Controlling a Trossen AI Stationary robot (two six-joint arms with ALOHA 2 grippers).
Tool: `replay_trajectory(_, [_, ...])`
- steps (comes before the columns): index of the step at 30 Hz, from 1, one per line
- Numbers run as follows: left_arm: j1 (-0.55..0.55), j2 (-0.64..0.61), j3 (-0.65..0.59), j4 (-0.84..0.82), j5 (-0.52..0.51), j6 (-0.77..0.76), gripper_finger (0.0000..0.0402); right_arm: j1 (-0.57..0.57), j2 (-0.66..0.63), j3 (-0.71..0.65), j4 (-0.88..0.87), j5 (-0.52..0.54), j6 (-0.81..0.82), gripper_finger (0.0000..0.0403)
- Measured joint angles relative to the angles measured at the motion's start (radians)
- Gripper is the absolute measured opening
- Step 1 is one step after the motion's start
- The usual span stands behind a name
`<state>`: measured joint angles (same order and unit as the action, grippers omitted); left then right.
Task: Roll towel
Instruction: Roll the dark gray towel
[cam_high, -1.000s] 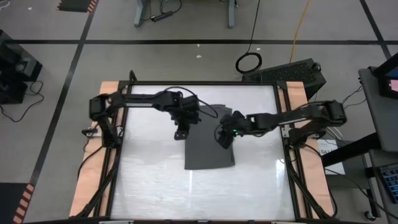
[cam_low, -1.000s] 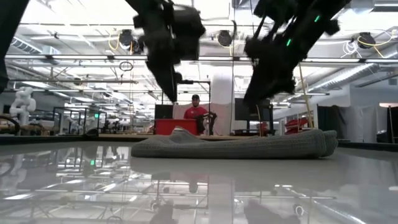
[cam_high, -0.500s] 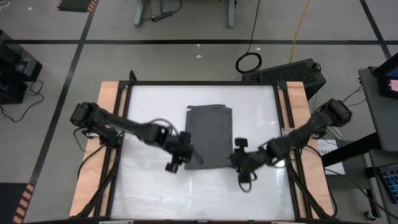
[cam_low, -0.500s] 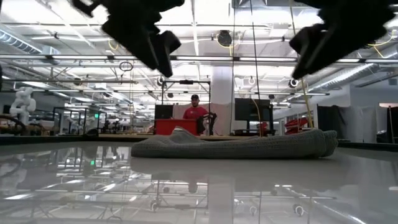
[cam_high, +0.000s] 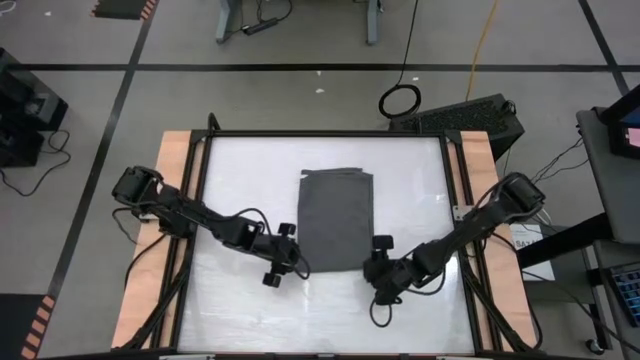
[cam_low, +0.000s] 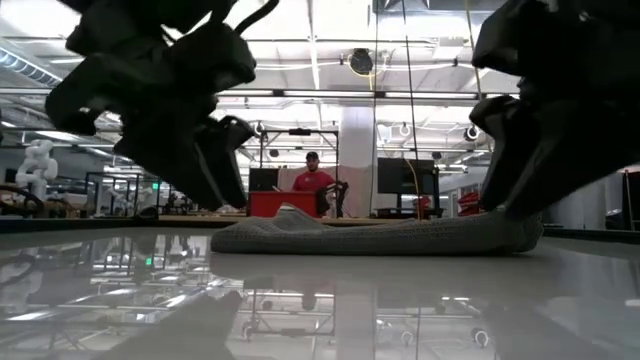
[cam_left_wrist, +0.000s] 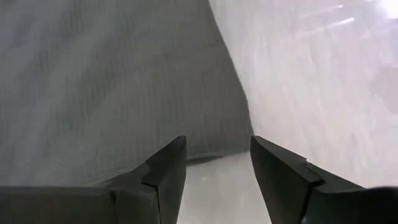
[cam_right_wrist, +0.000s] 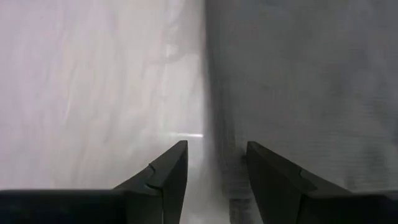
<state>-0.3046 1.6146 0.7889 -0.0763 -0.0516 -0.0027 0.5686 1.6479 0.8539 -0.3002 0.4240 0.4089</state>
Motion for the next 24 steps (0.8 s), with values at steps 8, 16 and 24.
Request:
replay_trajectory(8, [-0.005,0.000,-0.067,0.171,0.070,0.056,0.0186,-0.026,0.074,0.000,-0.004,0.000,0.014,0.0155])
replay_trajectory(16, [-0.012,0.026,-0.073,0.180,0.100,0.088,0.0207,-0.059,0.089,0.002,0.001,-0.015,0.040,0.0155])
replay_trajectory(24, [-0.013,0.118,-0.072,0.236,0.010,0.067,0.0208,-0.065,0.091,0.002,0.007,-0.011,0.043,0.0146])
